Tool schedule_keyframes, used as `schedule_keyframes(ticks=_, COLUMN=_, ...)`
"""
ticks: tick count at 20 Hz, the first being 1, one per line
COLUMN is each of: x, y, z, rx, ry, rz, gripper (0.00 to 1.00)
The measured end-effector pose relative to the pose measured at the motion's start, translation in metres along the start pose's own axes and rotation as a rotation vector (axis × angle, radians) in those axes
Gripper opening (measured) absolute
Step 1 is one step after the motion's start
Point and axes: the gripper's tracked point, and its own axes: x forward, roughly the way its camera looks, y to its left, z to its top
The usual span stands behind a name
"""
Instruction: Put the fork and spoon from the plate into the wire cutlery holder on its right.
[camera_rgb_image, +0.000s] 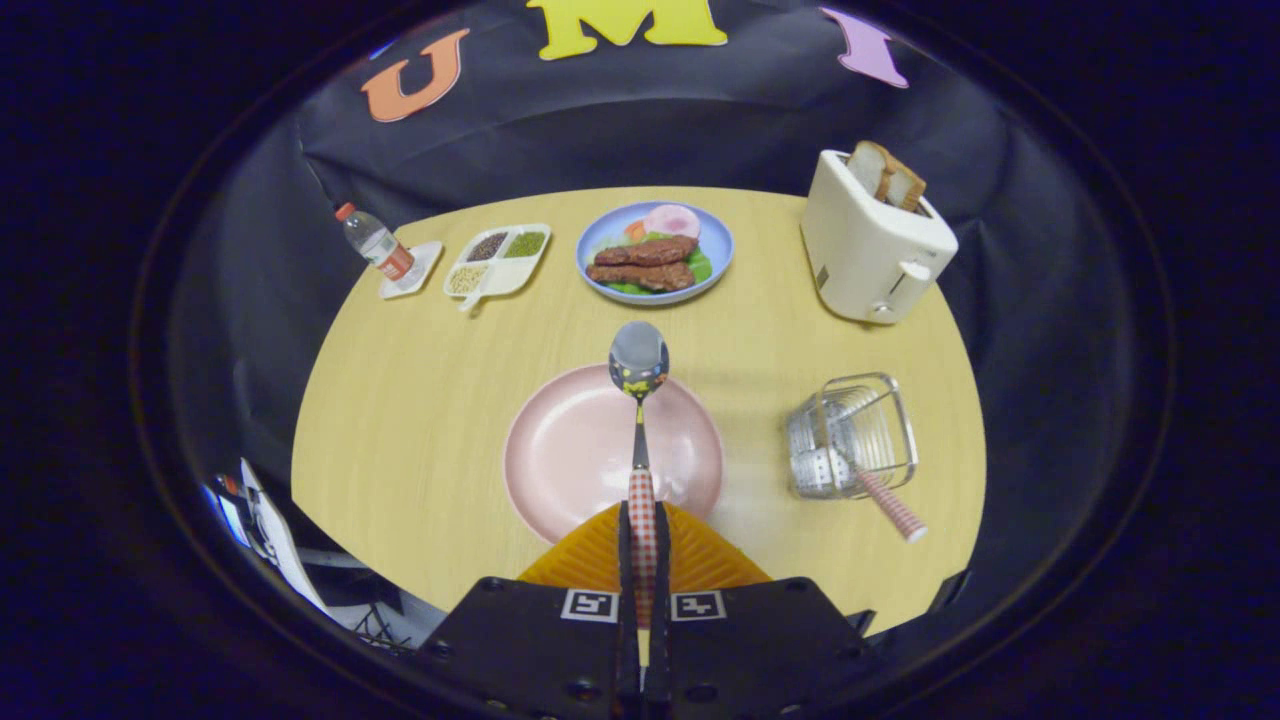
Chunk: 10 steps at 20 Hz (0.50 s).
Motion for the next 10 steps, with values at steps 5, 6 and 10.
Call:
schedule_keyframes(ticks=5, x=-0.046, y=-0.071, z=0.013, rx=-0.003, ry=0.09, rz=-0.011, gripper=0.04)
schedule_keyframes(ticks=6, x=-0.051, y=-0.086, z=0.014, rx=0.017, ry=0.12, rz=-0.02, gripper=0.04)
schedule_keyframes(ticks=10, x=-0.056, y=-0.132, z=0.017, rx=0.058, ry=0.231, rz=-0.046, gripper=0.04)
